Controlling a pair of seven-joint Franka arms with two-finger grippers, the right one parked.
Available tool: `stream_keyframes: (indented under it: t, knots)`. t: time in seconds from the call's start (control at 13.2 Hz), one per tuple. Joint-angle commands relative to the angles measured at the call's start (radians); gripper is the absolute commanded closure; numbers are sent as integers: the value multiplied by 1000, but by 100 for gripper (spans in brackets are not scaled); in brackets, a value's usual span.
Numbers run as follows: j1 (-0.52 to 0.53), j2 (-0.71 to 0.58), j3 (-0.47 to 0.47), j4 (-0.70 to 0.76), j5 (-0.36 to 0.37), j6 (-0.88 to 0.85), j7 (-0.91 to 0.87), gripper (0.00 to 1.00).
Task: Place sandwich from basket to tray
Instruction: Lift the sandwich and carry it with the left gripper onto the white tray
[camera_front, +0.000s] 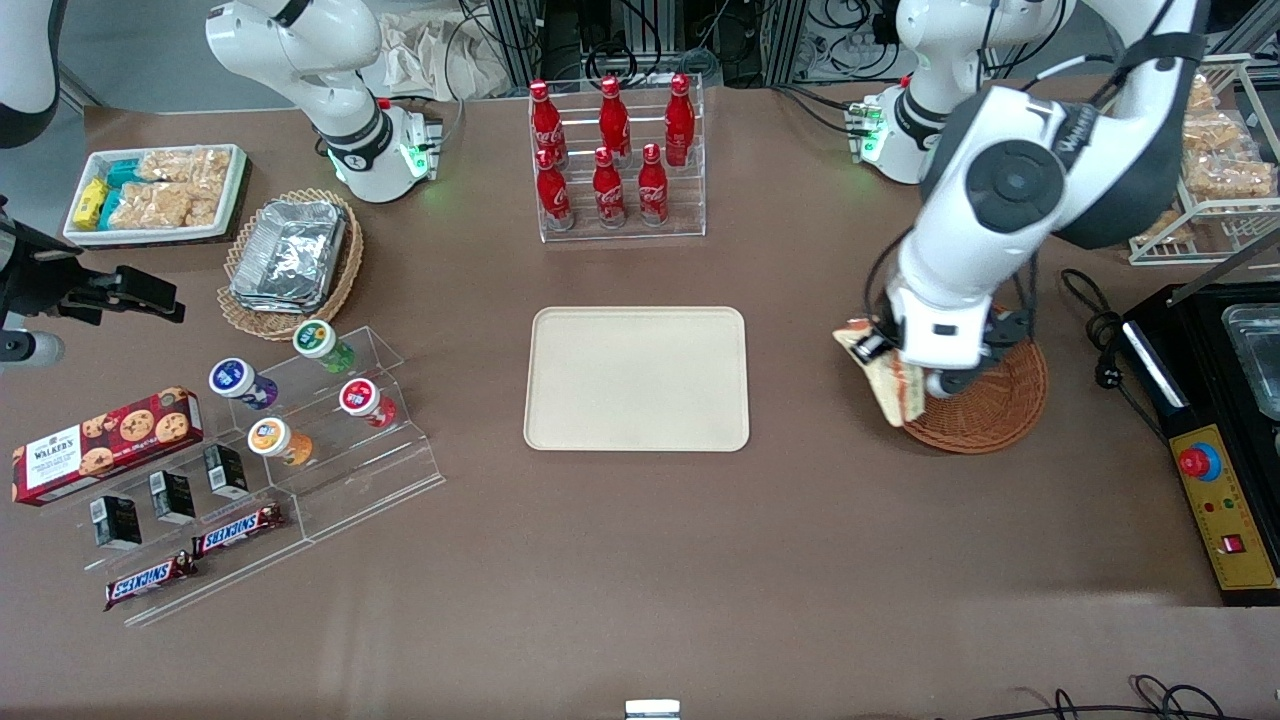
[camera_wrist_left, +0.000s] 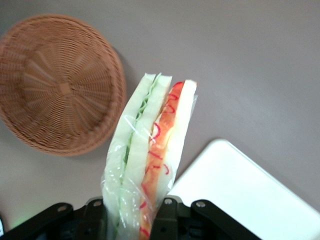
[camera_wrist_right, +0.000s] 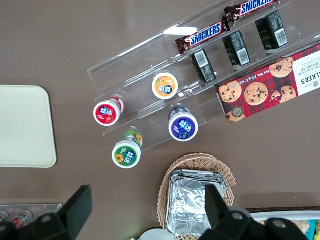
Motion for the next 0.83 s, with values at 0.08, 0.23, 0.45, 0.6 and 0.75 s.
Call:
stream_keyframes:
  t: [0.08, 0.23, 0.45, 0.6, 0.75]
  knots:
    - [-71, 111, -94, 40, 17, 31, 7, 100]
    - [-150, 201, -93, 34, 56, 128, 9, 100]
    - [-214, 361, -90, 16, 177, 268, 13, 100]
    - [-219, 424, -91, -13, 280, 286, 10, 100]
    - [-219, 463, -90, -16, 308, 315, 12, 100]
